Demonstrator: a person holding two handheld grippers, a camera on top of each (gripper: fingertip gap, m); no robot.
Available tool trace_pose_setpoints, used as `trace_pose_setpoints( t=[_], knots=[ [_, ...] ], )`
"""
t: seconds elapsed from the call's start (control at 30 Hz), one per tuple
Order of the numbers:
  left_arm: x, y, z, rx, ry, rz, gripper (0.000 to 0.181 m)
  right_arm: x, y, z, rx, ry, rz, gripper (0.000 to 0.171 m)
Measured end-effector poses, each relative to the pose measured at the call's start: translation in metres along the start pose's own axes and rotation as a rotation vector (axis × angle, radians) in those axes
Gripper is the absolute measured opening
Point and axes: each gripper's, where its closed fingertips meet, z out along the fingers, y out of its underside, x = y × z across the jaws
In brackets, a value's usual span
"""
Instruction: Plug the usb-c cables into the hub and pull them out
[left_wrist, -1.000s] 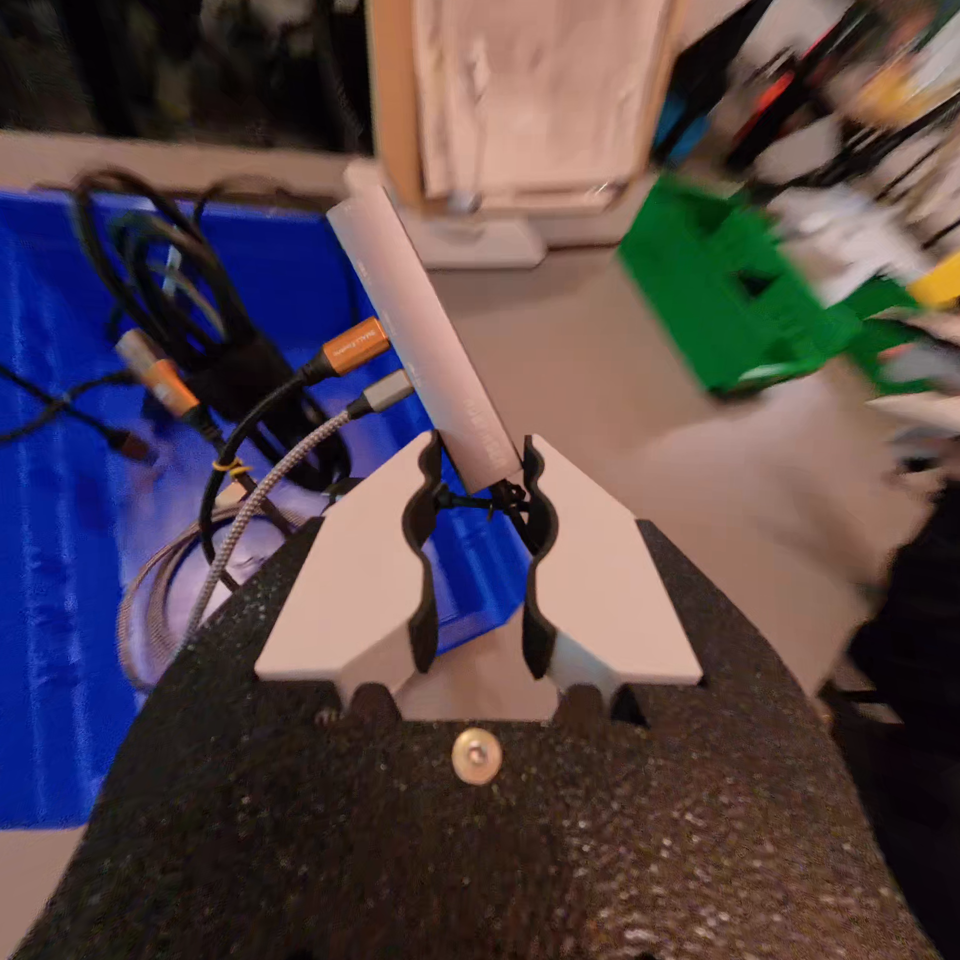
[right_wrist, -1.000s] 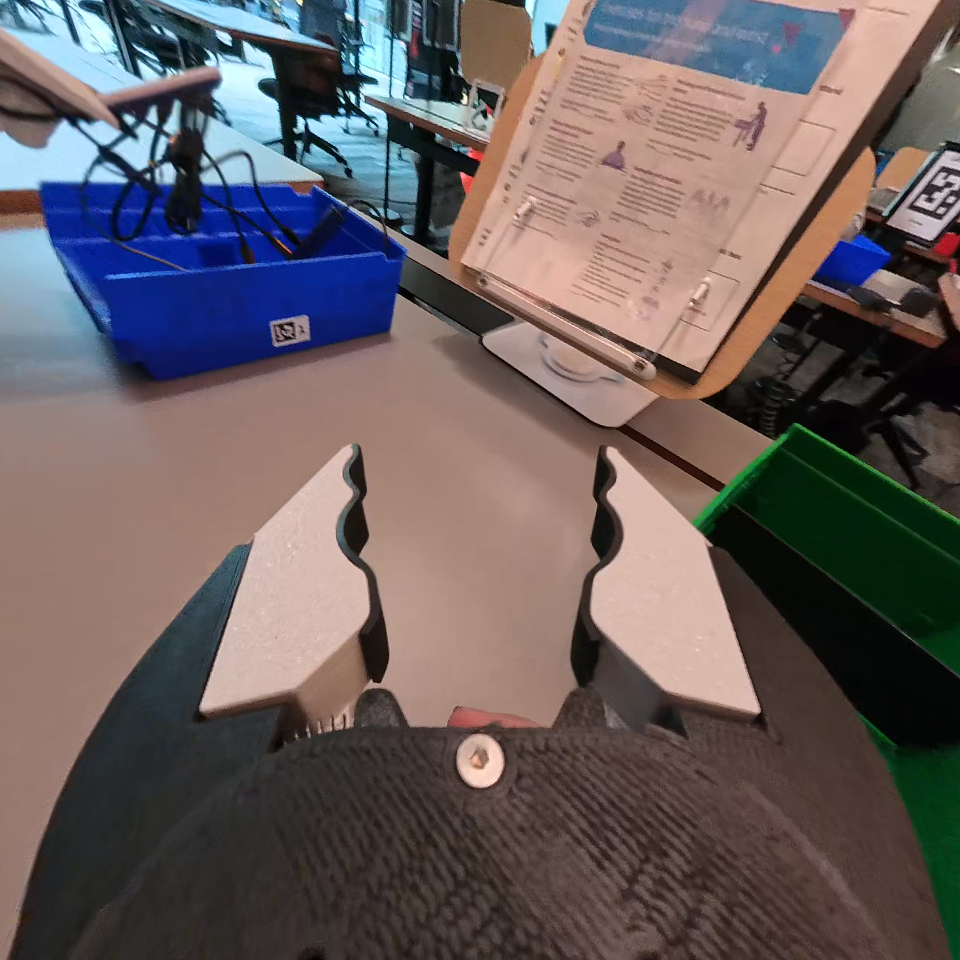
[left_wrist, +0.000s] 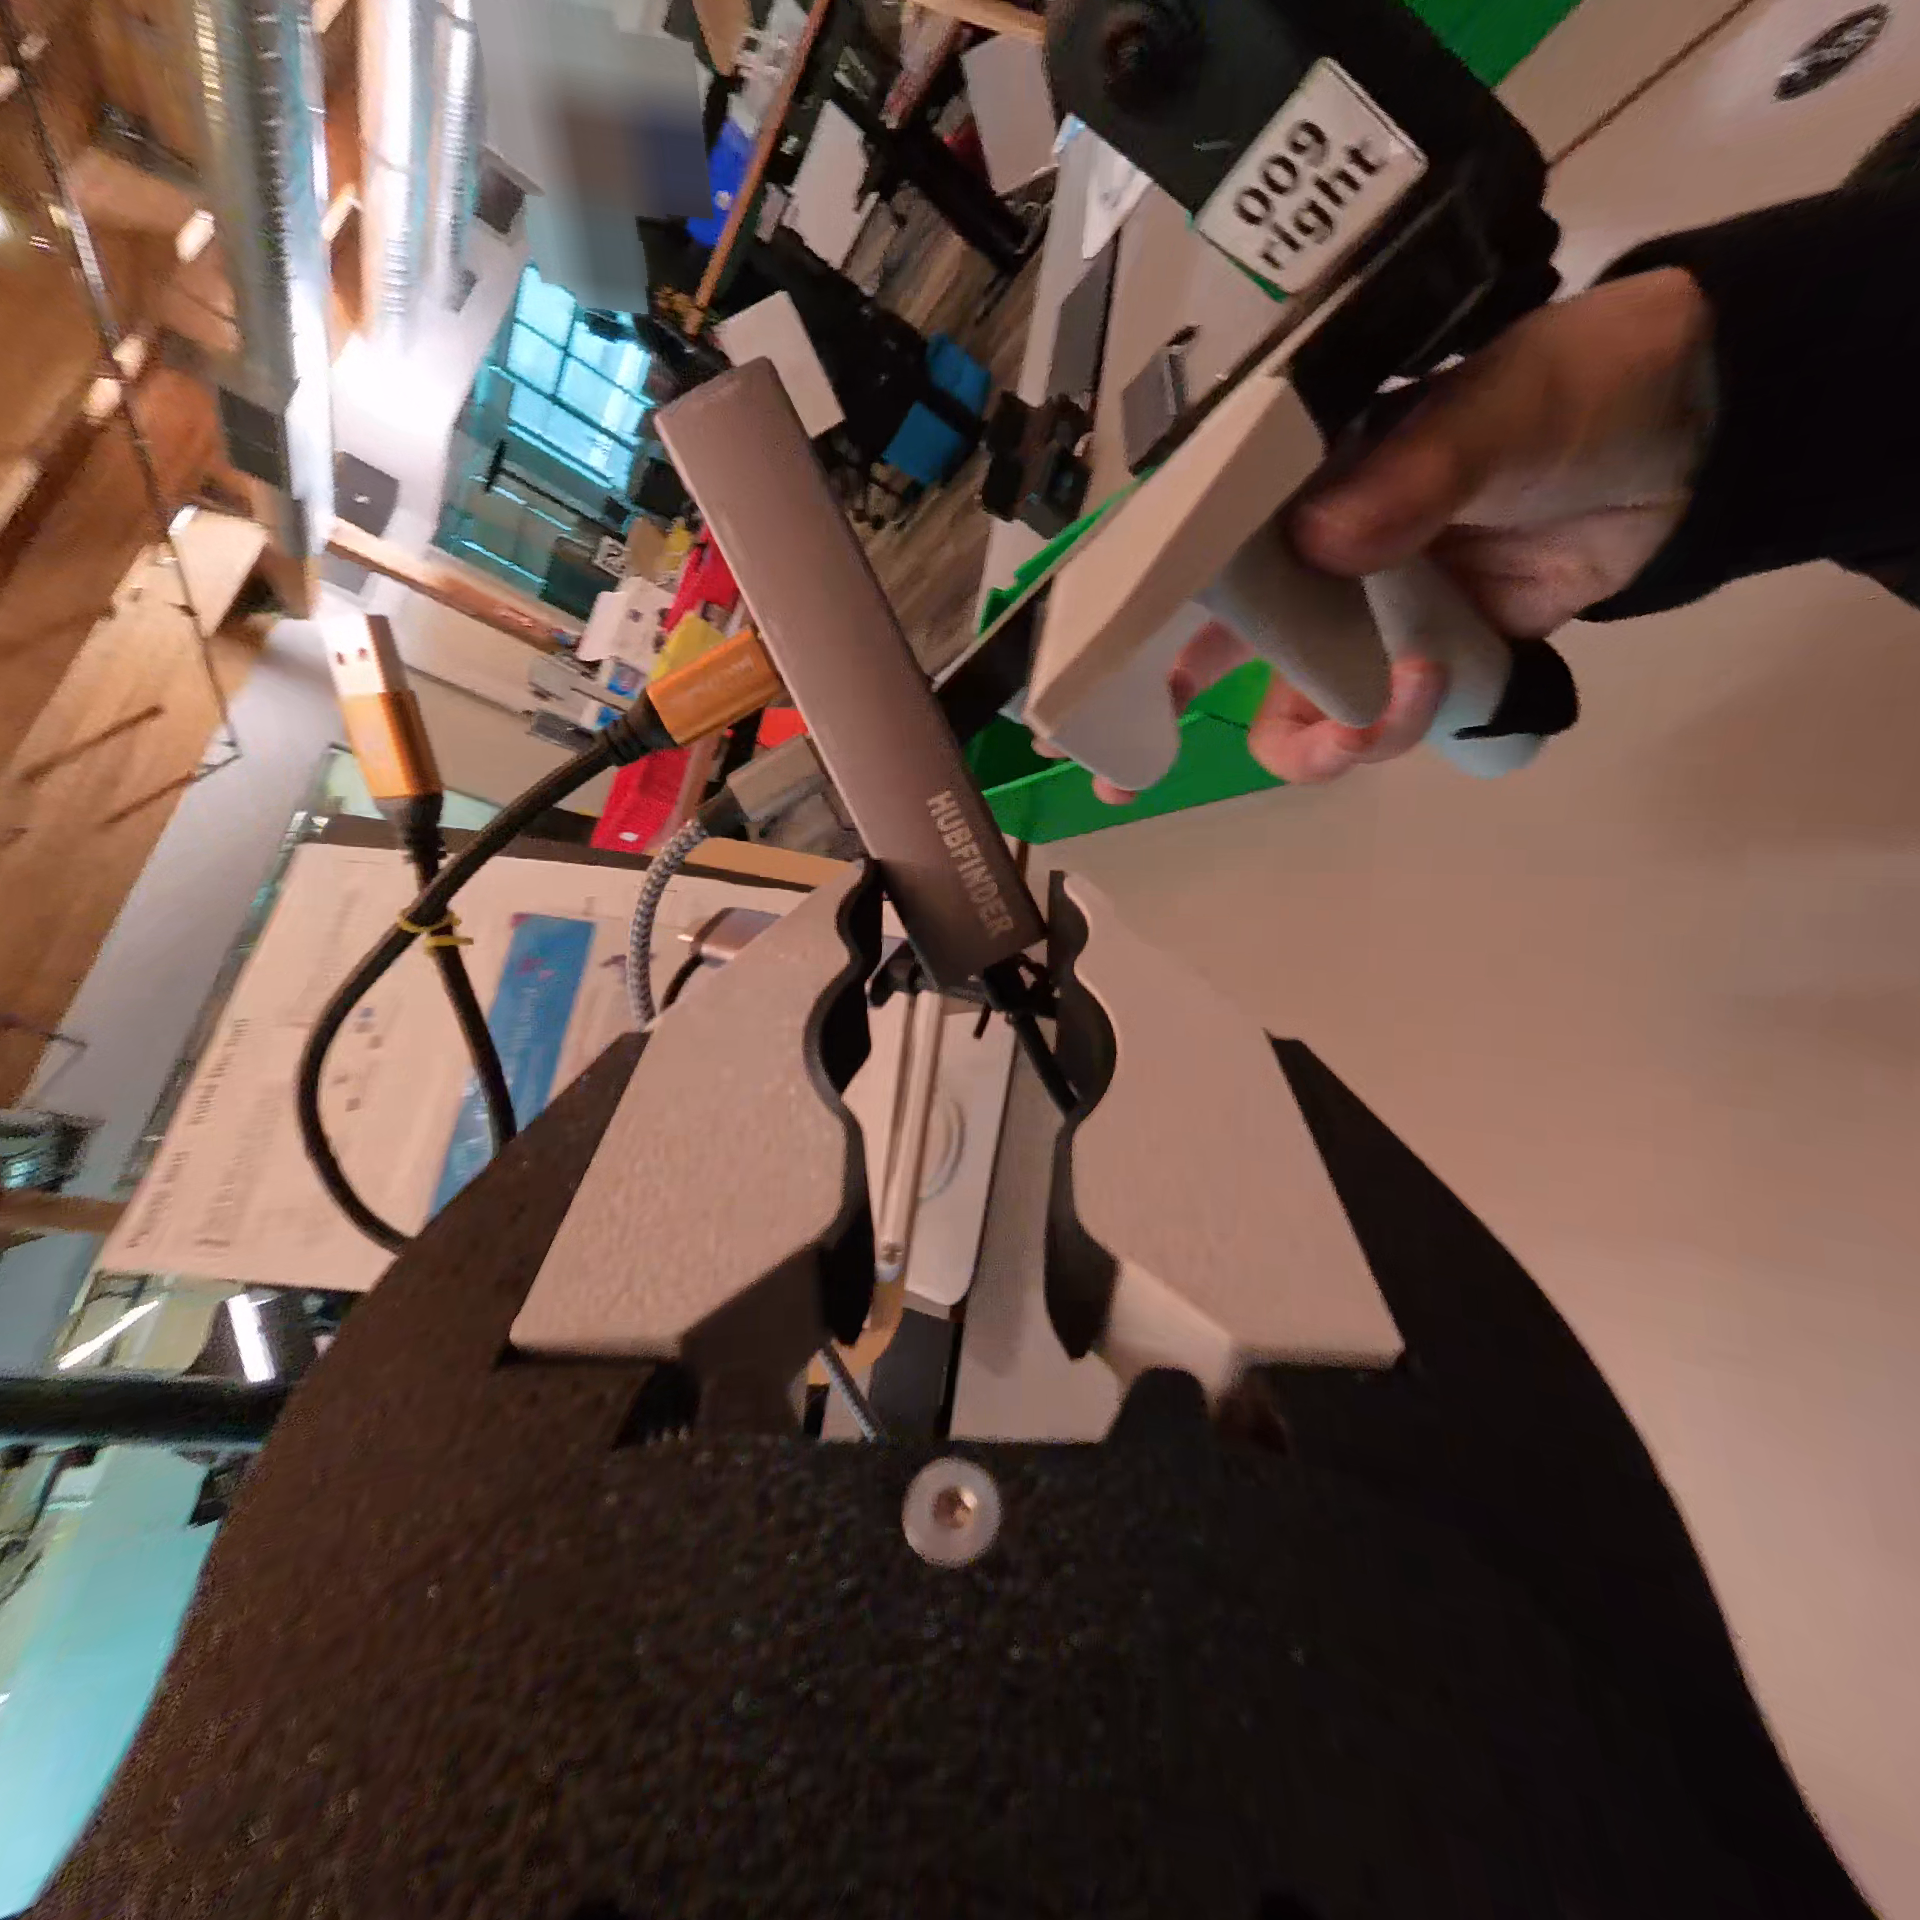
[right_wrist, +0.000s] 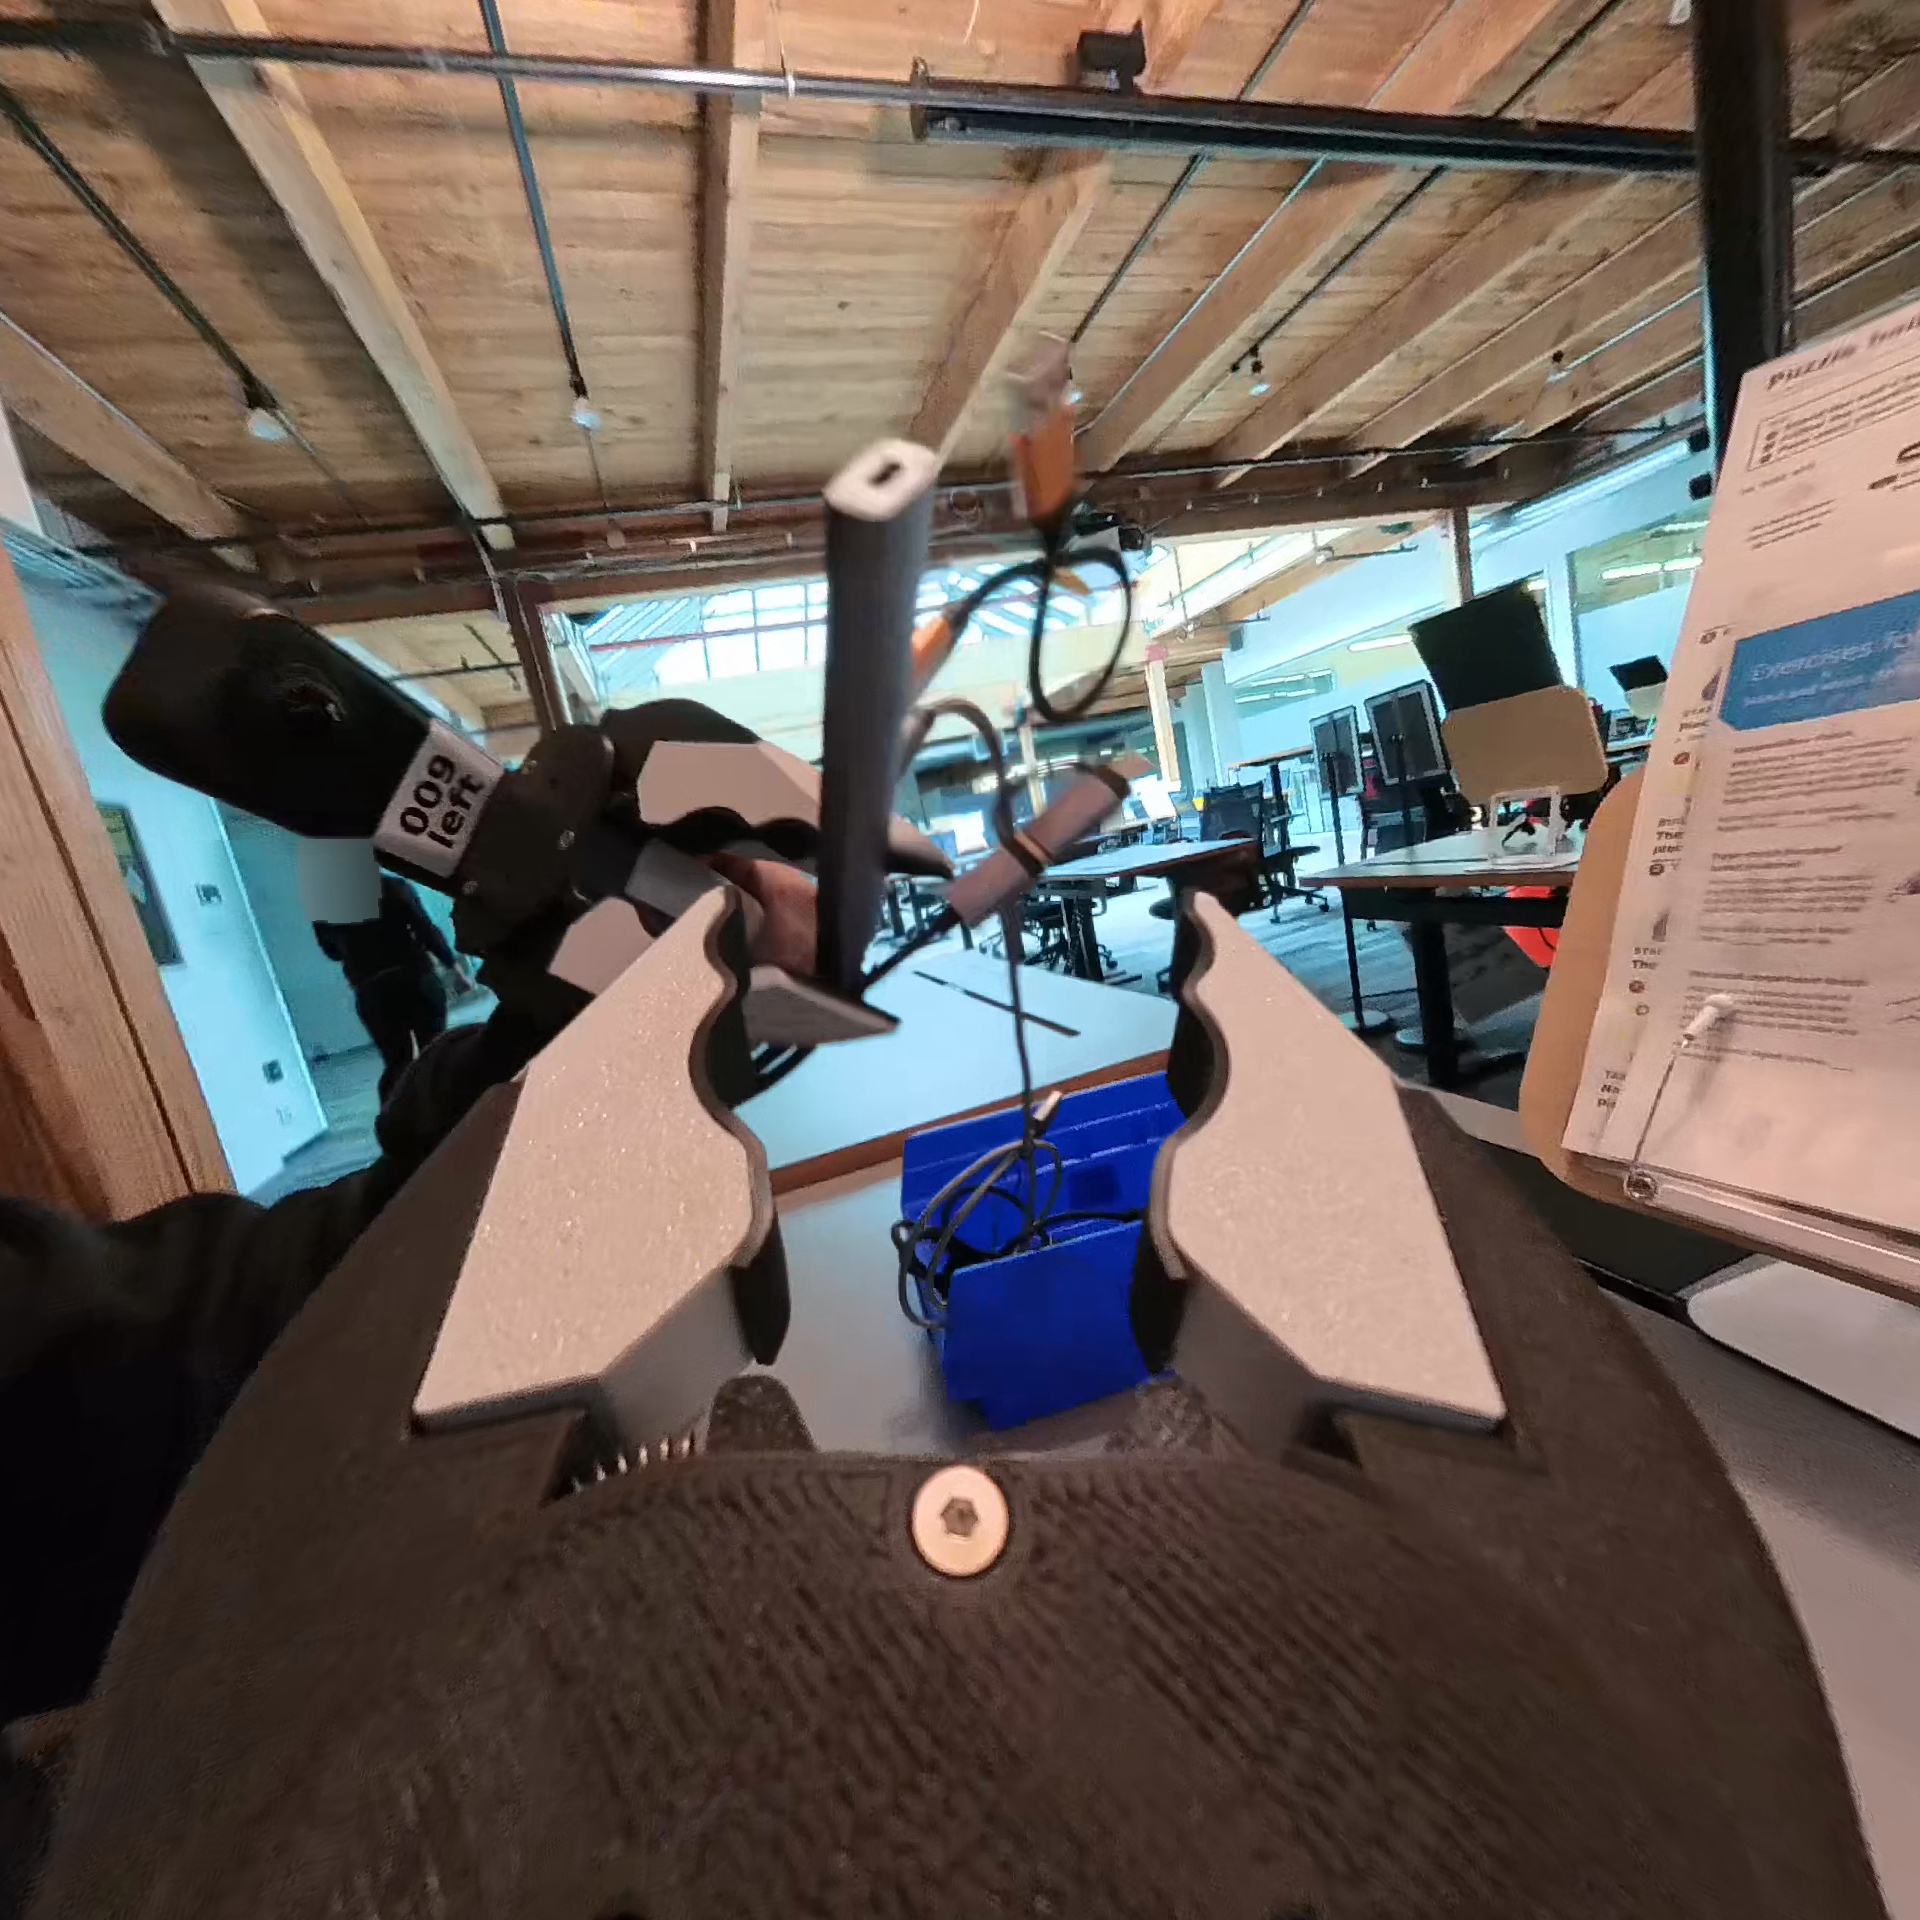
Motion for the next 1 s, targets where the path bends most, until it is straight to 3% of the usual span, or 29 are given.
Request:
trace_pose_setpoints(
  t=[0.07,0.13,0.23,0.3,0.4,0.53,0.73,0.9,1.0],
  knots=[
    [0.014,0.019,0.012,-0.03,0.06,-0.026,0.029,0.006,0.013,0.005,-0.037,0.007,-0.018,0.071],
    [0.031,0.038,0.019,-0.069,0.134,-0.028,0.029,0.013,0.025,0.008,-0.053,0.025,-0.059,0.025],
    [0.046,0.063,0.022,-0.127,0.161,-0.057,0.029,0.024,0.052,0.011,-0.116,0.035,-0.05,0.017],
    [0.052,0.076,0.019,-0.154,0.147,-0.12,0.025,0.032,0.058,0.009,-0.065,0.061,-0.049,0.008],
    [0.059,0.078,-0.001,-0.12,0.085,-0.243,0.047,0.041,0.054,-0.003,0.011,0.081,-0.045,0.008],
    [0.078,0.091,-0.033,-0.074,-0.003,-0.432,0.052,0.043,0.034,-0.014,0.077,0.082,-0.044,0.008],
    [0.093,0.145,-0.071,-0.09,-0.253,-0.658,0.055,0.037,0.007,-0.013,0.055,0.083,-0.186,0.007],
    [0.096,0.203,-0.103,-0.26,-0.431,-0.765,0.054,0.028,-0.03,-0.004,0.054,0.081,-0.242,0.007],
    [0.108,0.225,-0.114,-0.348,-0.435,-0.806,0.054,0.016,-0.048,-0.006,0.061,0.085,-0.269,0.007]
  ],
)
